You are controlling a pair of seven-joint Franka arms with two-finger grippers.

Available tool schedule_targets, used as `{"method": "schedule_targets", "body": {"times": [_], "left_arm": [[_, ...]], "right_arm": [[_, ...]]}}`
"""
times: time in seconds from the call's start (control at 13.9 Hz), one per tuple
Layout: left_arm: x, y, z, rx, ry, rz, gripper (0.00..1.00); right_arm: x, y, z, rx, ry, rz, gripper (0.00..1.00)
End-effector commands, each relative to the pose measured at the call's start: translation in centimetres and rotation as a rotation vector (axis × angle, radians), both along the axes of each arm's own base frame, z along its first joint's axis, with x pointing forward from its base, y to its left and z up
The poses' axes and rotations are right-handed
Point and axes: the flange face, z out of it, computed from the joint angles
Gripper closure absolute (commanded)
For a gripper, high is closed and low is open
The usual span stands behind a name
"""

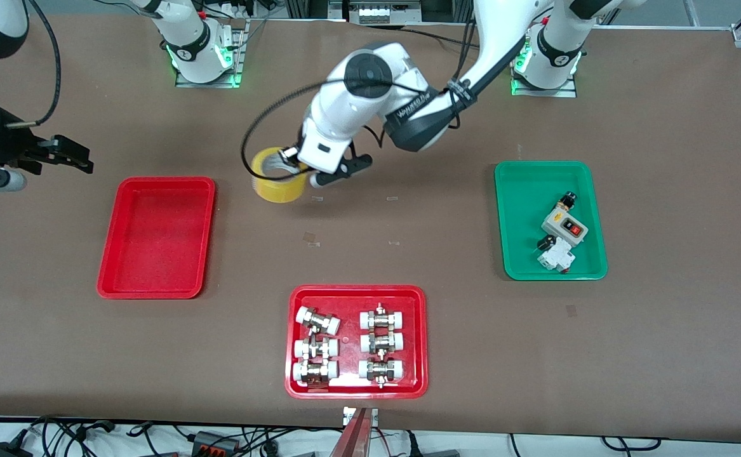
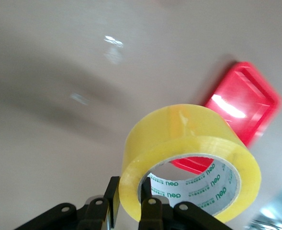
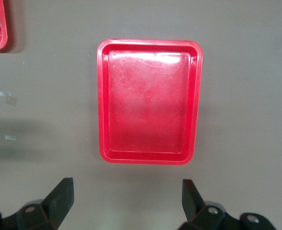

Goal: Left arm passes tape to right arm into tray
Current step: 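Carry the tape with the left gripper while the right gripper reaches toward it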

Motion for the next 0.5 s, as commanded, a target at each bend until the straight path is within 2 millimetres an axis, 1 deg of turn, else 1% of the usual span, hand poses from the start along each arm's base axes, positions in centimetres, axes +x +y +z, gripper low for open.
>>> {"method": "schedule_targets", "body": {"times": [0.0, 0.14, 0.22, 0.36, 0.43], "left_arm": [[0.6, -2.3, 2.0, -0.096, -0.051, 0.063, 0.98], [0.0, -3.3, 2.4, -0.121, -0.104, 0.09, 0.98], [-0.4, -3.8, 2.5, -0.136, -0.122, 0.092, 0.98], [-0.5, -3.9, 3.2, -0.166, -0.14, 0.1, 0.98], [-0.1, -3.8, 4.8, -0.193, -0.153, 0.112, 0.98]], "right_arm": [[0.4, 1.2, -1.5, 0.098, 0.043, -0.01, 0.0], [0.7, 2.5, -2.6, 0.204, 0.074, -0.025, 0.0], [0.8, 3.3, -2.6, 0.257, 0.076, -0.029, 0.0], [0.7, 6.6, -2.4, 0.372, 0.086, -0.012, 0.0], [0.6, 8.1, -2.2, 0.409, 0.09, 0.004, 0.0]]}}
